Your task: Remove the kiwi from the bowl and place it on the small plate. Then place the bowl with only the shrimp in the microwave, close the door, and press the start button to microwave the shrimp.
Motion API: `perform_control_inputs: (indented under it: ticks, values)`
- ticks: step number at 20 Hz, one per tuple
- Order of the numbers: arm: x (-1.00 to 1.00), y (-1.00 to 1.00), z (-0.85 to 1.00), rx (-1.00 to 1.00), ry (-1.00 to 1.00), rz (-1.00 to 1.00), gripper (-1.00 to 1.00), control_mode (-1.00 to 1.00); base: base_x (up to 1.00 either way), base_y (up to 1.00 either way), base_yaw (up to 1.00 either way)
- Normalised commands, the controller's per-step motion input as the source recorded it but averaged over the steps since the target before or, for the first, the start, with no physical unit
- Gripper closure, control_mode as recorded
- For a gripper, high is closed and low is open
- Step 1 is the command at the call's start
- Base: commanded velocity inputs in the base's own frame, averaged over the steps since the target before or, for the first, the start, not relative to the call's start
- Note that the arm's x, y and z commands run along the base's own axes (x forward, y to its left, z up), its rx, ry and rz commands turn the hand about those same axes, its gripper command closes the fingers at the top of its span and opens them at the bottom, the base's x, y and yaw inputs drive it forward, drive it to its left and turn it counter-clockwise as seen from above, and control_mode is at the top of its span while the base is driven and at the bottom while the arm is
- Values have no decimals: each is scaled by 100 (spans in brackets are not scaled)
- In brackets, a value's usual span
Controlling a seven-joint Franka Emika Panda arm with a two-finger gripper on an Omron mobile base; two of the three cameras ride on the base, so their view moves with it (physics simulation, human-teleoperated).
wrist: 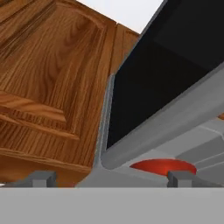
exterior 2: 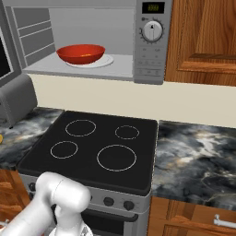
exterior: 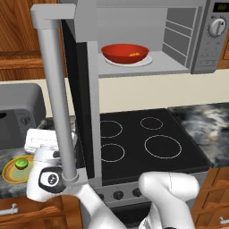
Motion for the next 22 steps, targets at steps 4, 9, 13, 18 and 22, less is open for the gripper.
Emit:
perform_control_inputs:
  ticks: [4, 9, 13, 18, 22]
  values:
    - [-26, 44, 18, 2, -13, 8, -100, -100, 0, 0, 0]
    - [-46, 14, 25, 4, -17, 4, -100, -100, 0, 0, 0]
    - [-41, 0, 30, 11, -16, 4, -100, -100, 0, 0, 0]
    - [-13, -4, 56, 21, -11, 4, -100, -100, 0, 0, 0]
    - [-9, -13, 62, 30, -10, 1, -100, -100, 0, 0, 0]
